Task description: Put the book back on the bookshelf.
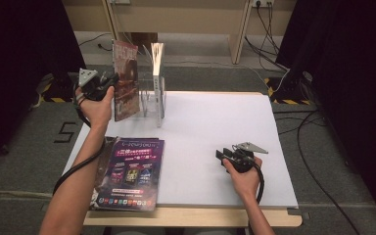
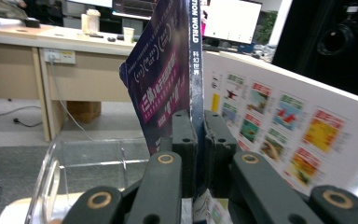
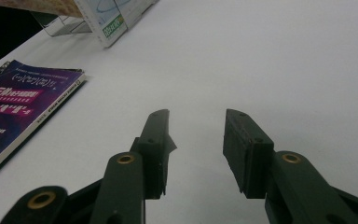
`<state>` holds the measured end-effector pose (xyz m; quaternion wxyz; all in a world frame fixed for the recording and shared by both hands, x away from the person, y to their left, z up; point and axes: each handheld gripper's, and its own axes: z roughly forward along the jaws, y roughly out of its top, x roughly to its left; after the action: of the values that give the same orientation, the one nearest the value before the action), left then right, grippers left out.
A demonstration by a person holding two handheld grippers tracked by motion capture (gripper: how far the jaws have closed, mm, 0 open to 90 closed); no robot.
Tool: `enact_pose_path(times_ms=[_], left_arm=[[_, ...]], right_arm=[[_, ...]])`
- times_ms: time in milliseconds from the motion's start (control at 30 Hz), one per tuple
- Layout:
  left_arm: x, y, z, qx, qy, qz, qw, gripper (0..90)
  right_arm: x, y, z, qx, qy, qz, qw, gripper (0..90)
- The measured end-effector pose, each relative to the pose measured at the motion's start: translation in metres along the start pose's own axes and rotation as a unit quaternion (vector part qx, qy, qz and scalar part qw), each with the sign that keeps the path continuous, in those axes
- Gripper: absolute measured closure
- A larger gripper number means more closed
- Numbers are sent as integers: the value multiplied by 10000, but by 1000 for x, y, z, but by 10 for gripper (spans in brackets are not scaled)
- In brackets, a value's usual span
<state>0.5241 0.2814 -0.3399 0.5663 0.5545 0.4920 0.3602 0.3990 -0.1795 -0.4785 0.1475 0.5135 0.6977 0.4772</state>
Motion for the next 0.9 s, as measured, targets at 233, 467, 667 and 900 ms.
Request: enact_pose_path(times_ms=[233,467,667,900], left_arm=[[9,-17,-1,-95,57,175,9998,841],[12,-31,-32,62,7,749,9972,833],[12,-49,-60,272,74,832,9961,828],[15,-67,-81,514,16,611,9968,822]], right_arm=[[-2,-2,0,11,-2,7,10000,611],[-3,-2,-1,-10,-28,14,10000,611],[-1,-1,-1,7,7,77,10000,609],[0,-2,0,50,24,99,9999,608]])
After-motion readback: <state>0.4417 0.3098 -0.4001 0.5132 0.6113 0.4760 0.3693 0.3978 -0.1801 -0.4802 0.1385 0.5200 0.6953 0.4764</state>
